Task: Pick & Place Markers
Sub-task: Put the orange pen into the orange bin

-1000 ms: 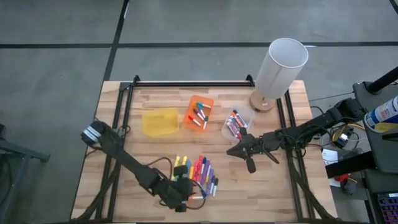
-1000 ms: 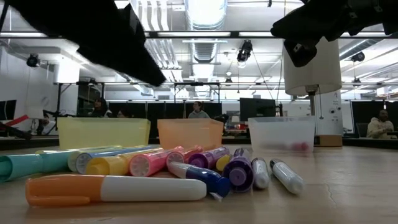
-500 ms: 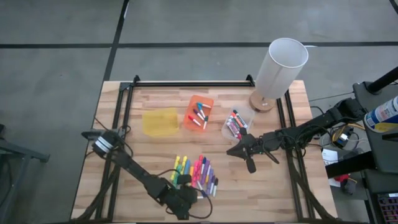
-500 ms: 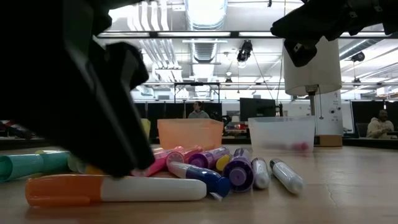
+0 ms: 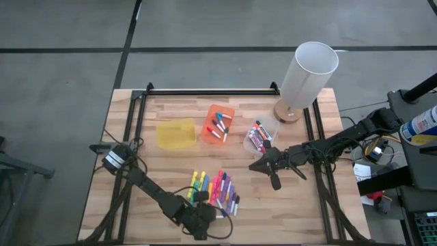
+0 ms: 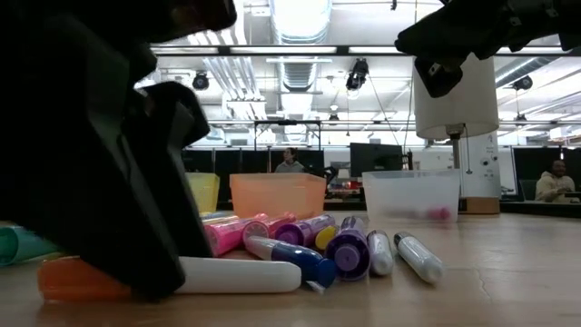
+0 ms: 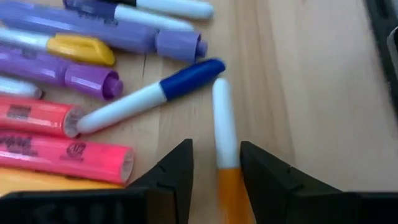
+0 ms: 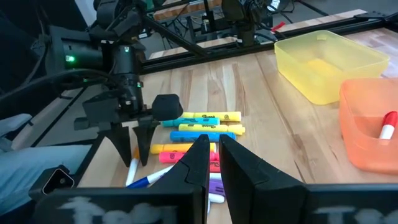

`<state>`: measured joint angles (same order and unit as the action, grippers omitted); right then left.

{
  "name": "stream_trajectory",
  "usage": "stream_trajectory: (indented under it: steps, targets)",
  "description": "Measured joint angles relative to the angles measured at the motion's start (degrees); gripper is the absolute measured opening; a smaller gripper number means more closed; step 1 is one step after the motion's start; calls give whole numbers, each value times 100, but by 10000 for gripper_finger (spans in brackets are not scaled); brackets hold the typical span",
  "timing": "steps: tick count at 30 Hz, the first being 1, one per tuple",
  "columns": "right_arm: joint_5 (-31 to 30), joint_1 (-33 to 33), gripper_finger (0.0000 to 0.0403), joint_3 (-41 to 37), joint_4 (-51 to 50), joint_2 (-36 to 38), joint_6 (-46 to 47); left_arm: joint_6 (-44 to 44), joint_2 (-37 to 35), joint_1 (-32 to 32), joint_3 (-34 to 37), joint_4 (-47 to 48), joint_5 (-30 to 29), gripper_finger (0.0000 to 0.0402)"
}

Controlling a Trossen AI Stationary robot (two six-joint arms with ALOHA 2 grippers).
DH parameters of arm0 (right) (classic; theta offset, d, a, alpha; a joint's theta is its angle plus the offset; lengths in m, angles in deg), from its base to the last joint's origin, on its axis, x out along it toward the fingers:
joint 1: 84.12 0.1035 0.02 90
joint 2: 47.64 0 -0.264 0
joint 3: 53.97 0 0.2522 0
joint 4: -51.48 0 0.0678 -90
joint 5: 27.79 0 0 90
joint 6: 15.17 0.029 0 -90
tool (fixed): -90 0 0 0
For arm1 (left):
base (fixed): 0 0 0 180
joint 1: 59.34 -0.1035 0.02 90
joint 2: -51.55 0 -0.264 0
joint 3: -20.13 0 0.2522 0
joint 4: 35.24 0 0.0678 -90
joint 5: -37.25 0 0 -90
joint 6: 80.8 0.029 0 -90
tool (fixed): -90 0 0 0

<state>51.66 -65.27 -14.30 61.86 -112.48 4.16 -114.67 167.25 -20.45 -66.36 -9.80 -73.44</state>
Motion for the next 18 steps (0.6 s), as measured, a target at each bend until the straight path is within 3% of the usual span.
stream_trajectory:
  steps: [9, 18]
  targets:
    - [0, 0, 31, 0, -3, 2, 0, -87, 0, 28, 76, -57, -87, 122]
    - [0, 0, 31, 0, -4, 2, -2, -70, -1, 28, 76, -18, -106, 38]
